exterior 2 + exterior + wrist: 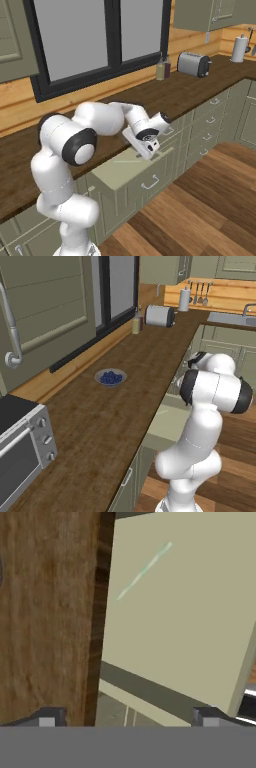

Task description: Take a straw from the drawer in front and place it inside the glass cup on the dining counter.

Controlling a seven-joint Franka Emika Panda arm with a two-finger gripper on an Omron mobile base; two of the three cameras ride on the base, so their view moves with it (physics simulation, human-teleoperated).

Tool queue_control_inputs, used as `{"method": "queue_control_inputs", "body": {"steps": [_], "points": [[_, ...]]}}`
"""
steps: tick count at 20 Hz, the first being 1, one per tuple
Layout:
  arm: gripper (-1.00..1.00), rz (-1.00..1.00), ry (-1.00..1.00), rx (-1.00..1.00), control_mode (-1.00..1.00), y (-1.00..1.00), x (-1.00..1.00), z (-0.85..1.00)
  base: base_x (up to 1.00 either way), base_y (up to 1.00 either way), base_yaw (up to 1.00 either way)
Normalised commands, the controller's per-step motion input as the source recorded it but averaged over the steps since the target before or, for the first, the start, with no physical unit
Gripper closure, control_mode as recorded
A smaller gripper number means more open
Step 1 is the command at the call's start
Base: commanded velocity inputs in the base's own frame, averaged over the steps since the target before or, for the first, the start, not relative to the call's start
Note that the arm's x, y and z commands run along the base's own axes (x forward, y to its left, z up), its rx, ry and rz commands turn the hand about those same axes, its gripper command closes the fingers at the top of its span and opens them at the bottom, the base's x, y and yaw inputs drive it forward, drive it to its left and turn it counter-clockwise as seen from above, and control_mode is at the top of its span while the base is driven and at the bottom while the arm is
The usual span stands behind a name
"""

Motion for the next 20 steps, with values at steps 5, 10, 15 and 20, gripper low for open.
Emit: {"method": "queue_control_inputs", "body": {"steps": [5,10,15,20], "points": [[-1.0,0.0,0.04,-0.09,-1.0,0.0,0.29,-0.41,0.0,0.0,0.0],[-1.0,0.0,0.02,-0.07,-1.0,0.0,0.28,-0.33,0.0,0.0,0.0],[-1.0,0.0,0.0,-0.09,-1.0,0.0,0.09,-0.4,0.0,0.0,0.0],[-1.0,0.0,0.0,-0.14,-1.0,0.0,-0.01,-0.54,0.0,0.0,0.0]]}}
